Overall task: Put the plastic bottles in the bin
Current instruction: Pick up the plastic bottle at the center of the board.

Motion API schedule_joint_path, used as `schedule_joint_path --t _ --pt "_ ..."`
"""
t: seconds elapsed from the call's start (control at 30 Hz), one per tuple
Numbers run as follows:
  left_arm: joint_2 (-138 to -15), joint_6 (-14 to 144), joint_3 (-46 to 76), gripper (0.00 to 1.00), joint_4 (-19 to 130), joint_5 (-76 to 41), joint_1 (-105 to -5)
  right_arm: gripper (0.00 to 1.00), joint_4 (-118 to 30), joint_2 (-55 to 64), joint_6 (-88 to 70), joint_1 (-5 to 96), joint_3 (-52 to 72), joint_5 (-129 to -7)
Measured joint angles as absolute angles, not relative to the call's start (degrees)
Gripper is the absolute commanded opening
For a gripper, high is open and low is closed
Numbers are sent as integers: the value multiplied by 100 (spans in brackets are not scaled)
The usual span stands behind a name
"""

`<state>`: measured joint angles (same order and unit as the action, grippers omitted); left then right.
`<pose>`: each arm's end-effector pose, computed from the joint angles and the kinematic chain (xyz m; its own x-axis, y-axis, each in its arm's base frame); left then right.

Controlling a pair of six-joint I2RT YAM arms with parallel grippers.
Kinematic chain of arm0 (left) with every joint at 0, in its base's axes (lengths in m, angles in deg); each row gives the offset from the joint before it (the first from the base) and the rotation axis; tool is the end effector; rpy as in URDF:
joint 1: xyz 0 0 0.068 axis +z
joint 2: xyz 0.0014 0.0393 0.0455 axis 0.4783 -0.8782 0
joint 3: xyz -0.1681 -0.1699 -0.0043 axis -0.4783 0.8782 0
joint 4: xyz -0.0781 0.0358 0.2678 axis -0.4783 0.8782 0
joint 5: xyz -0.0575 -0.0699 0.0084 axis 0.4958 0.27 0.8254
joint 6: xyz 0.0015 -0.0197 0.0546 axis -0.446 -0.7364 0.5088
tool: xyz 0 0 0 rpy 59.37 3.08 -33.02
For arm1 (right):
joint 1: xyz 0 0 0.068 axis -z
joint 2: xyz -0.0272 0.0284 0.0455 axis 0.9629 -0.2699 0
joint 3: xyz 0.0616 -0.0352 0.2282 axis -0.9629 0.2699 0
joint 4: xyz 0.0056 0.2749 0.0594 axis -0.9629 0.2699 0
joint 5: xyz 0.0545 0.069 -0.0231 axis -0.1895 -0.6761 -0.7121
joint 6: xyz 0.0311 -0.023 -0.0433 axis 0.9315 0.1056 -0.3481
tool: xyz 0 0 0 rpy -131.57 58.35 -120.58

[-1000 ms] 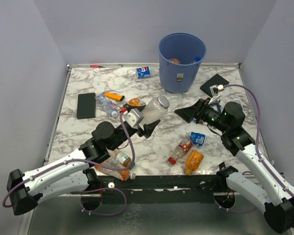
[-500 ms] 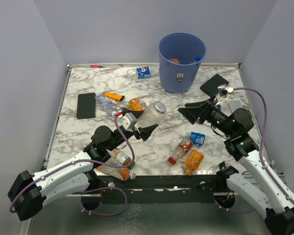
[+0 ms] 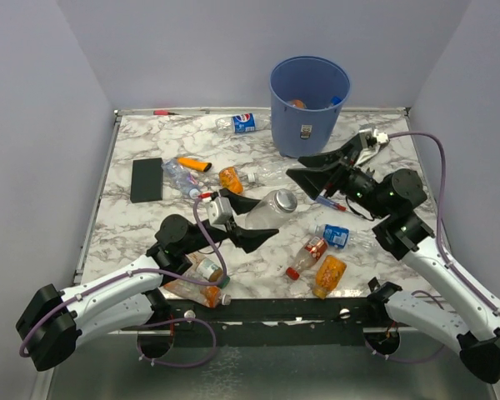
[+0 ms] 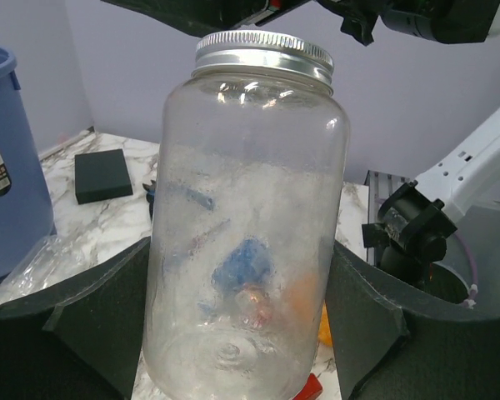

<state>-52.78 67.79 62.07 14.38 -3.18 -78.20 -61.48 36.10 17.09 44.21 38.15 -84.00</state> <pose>0.1502 -0.2013 0.2590 0.0287 -0.2636 -0.9642 0.9588 0.2799 -0.0480 0.2062 0.1390 0.3663 -0.2465 0.4319 -0.8676 -0.7886 0.4309 0.4386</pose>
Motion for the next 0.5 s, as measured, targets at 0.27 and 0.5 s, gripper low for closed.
schedule_joint_path --t 0.27,0.5 --pt "-5265 6764 6251 46 1376 -281 -7875 73 -6056 3116 990 3383 3339 -7722" --pt "-5164 6764 6362 46 1245 -725 -7894 80 -6089 3096 1025 3337 3400 -7574"
